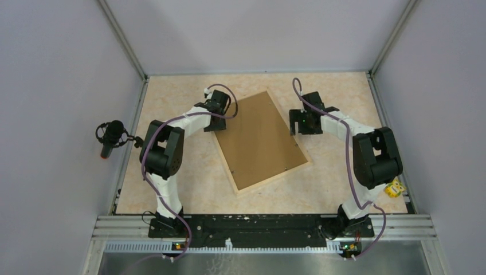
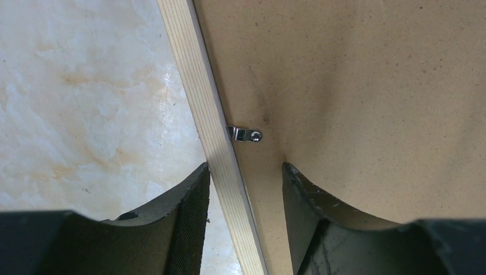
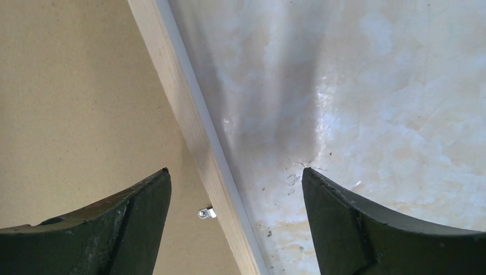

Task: Put the photo into the frame

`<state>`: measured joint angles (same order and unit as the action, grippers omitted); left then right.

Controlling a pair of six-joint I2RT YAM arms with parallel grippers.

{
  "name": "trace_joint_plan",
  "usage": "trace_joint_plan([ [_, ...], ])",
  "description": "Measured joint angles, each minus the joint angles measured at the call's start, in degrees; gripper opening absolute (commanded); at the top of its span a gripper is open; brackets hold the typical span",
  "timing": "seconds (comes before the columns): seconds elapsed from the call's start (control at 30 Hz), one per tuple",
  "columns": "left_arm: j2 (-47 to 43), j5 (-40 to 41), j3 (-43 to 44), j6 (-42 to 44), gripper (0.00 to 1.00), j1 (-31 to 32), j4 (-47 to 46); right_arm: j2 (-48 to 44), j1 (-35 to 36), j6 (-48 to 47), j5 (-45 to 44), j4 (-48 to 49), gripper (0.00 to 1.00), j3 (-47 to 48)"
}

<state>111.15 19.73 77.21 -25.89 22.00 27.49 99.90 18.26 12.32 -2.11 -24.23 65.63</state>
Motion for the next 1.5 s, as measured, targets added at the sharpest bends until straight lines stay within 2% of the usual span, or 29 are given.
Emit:
trace_joint_plan([
  [0.37, 0.0, 0.3, -0.1, -0.9, 0.3, -0.3, 1.0, 0.5, 0.0, 7.0, -3.6, 5.1, 0.84, 1.7],
  [0.6, 0.8, 0.6, 0.6, 0.0, 0.06, -0.4, 1.4, 11.2, 0.8, 10.3, -5.4, 1.4, 0.85, 21.7],
  [0.7, 1.2, 0.8, 1.5, 0.2, 0.0, -0.2, 2.4, 14.4, 2.4, 10.5, -6.4, -0.3, 0.86, 27.3],
  [0.93, 1.2, 0.5, 1.6, 0.8, 0.0, -0.2, 2.4, 22.6, 4.8, 8.7, -9.4, -4.3, 0.88, 35.5],
  [1.3, 1.1, -0.9, 1.6, 3.5, 0.0, -0.1, 2.2, 25.3, 4.9, 5.4, -11.6, -5.3, 0.87, 36.1],
  [1.5, 1.2, -5.8, 1.5, 4.8, 0.0, 2.4, -2.4, 25.4, 4.9, 4.6, -12.3, -4.6, 0.85, 36.0],
])
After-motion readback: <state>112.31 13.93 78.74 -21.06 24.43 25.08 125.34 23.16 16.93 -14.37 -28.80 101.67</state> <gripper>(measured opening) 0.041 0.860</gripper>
